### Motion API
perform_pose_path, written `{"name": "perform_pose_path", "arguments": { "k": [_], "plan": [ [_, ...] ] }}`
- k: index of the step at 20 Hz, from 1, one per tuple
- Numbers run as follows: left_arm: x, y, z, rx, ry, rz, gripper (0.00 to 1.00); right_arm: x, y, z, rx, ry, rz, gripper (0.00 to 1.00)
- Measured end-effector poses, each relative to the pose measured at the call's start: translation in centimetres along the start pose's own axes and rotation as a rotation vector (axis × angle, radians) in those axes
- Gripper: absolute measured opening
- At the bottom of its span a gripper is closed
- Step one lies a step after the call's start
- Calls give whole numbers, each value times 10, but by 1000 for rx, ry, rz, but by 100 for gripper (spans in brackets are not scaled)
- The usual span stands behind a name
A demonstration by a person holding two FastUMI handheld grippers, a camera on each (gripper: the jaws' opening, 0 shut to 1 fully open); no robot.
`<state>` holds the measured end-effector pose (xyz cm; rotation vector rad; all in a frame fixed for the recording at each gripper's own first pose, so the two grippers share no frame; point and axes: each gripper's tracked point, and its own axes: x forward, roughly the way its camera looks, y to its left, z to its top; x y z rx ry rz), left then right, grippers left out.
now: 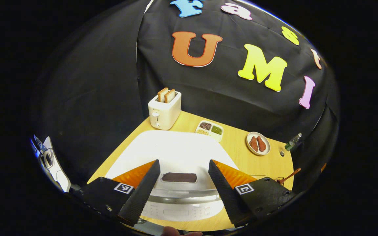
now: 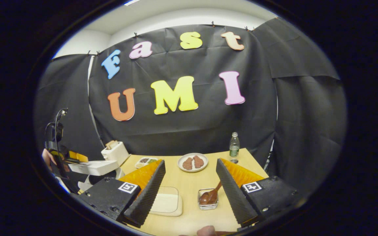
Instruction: Close the left gripper, press the button to open the rice cooker; take a wooden spoon from the chopstick holder with the right hand, scoop a spoonful of rice and pour it into the rice cooker, then put the wooden spoon back into the chopstick holder.
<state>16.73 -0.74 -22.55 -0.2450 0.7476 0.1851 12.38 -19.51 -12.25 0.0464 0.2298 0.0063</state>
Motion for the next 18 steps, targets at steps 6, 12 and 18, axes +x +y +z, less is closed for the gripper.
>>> {"name": "perform_pose_path", "arguments": {
  "k": [6,12,18],
  "plan": [
    [1,3,-51,16,78,-26,97,-34,20,-13,-28,6,1,99],
    [12,7,-78,28,169,-11,98,-52,14,-17,-48,8,-45,100],
    [18,10,-87,49,211,6,96,-38,15,-17,-37,12,-52,99]
  ]
}}
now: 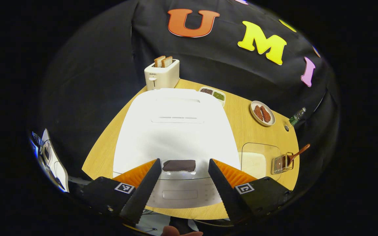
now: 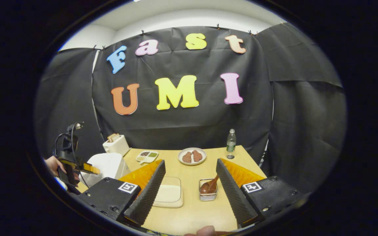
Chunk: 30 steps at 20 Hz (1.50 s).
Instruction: Close the left gripper, press the button to open the rice cooker; take a wooden spoon from the chopstick holder with the right hand, scoop a spoonful of rice and pour it into the rice cooker, then put the wooden spoon back into the chopstick holder.
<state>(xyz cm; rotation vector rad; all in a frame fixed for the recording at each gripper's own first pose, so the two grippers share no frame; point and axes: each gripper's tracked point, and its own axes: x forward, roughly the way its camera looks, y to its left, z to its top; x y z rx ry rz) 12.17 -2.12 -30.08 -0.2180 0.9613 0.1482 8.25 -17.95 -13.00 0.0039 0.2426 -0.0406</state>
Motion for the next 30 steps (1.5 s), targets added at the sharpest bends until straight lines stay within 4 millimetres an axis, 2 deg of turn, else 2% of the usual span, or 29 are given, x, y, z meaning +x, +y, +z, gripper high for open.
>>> {"name": "perform_pose_path", "arguments": {
  "k": [4,6,10,14,16,21,25,28,30],
  "plan": [
    [-1,0,-4,-7,-3,1,96,11,8,4,11,-5,18,100],
    [1,0,-11,73,-6,36,98,17,10,5,7,-9,24,100],
    [1,1,-8,58,-26,67,98,32,11,4,17,2,47,99],
    [1,2,0,43,-70,89,98,48,12,-2,48,28,87,100],
    [-2,3,-1,51,-67,96,96,56,8,1,41,25,97,100],
    [-11,7,18,-25,-132,106,94,70,3,7,42,18,104,99],
    [-47,-5,42,-21,-258,88,94,66,7,21,25,-18,108,100],
    [-93,-9,61,37,-403,96,95,43,19,36,10,-69,112,99],
    [-131,-22,72,56,-521,50,94,19,25,43,-2,-105,106,100]
  ]
}}
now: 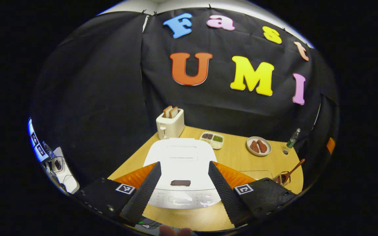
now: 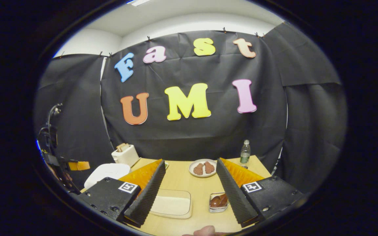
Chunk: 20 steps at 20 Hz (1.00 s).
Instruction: Close the left gripper, press the button to open the rice cooker; take a wooden spoon from the chopstick holder with the right hand, scoop a spoonful of rice and pour it into the rice cooker, then put the wooden spoon back into the chopstick holder.
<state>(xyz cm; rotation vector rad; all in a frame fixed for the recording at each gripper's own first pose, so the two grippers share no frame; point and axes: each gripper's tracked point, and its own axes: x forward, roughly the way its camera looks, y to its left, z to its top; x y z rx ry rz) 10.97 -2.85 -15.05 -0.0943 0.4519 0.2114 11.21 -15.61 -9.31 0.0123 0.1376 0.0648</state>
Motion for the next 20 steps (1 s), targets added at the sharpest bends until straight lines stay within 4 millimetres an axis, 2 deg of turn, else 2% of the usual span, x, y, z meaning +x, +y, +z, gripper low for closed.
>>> {"name": "perform_pose_path", "arguments": {
  "k": [2,3,5,8,11,14,20],
  "plan": [
    [-33,-12,23,-2,-105,-67,94,-30,11,11,-6,-38,-11,99],
    [-58,-13,32,0,-147,-101,94,-47,15,14,-8,-53,-24,99],
    [-98,-17,42,8,-226,-158,94,-82,27,20,-11,-85,-35,100],
    [-147,-21,46,31,-312,-208,94,-123,41,22,-61,-119,-51,98],
    [-187,-24,38,50,-355,-244,94,-157,53,20,-63,-124,-60,100],
    [-215,-28,30,45,-378,-276,94,-185,58,10,-45,-112,-75,100],
    [-245,-32,32,27,-435,-293,94,-212,67,5,-74,-125,-73,100]
  ]
}}
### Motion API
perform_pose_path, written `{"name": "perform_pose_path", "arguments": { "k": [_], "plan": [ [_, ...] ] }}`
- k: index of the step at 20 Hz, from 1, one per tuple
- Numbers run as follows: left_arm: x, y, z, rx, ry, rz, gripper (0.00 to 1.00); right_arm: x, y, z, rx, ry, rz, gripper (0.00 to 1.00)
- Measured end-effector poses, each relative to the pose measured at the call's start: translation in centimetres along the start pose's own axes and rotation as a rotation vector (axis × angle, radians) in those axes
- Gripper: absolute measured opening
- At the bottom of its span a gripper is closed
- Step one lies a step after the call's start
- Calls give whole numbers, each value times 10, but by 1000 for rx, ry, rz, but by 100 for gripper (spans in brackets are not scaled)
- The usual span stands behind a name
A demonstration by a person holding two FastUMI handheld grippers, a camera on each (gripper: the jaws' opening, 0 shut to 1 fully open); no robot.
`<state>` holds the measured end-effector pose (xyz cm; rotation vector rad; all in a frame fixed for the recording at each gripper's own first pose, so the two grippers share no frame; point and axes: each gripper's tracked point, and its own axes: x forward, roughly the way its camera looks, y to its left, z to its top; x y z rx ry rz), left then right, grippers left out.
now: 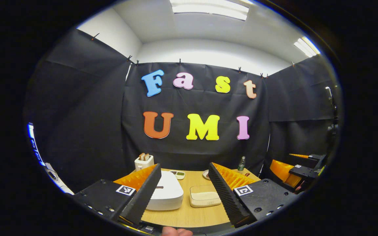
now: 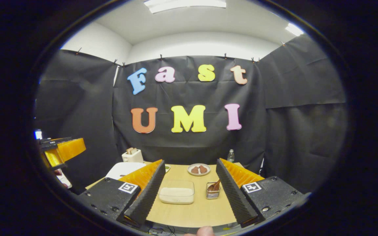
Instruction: Close the left gripper, press the button to open the rice cooker; take a wooden spoon from the chopstick holder with the right hand, scoop a spoonful of rice and pour it into the rice cooker, then put the wooden spoon back into the chopstick holder.
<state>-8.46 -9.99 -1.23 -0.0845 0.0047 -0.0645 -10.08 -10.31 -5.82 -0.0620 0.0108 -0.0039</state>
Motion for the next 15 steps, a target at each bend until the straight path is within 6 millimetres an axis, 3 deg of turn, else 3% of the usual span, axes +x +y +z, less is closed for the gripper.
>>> {"name": "perform_pose_path", "arguments": {
  "k": [10,11,12,15],
  "plan": [
    [-19,20,-2,23,-3,43,94,-7,9,1,-5,0,8,100],
    [-20,25,-4,23,0,49,100,-8,10,2,-4,-1,10,100],
    [-20,28,-3,22,2,54,94,-9,10,2,-6,-1,8,100],
    [-20,30,1,18,-7,62,94,-6,12,5,-16,-11,11,100]
  ]
}}
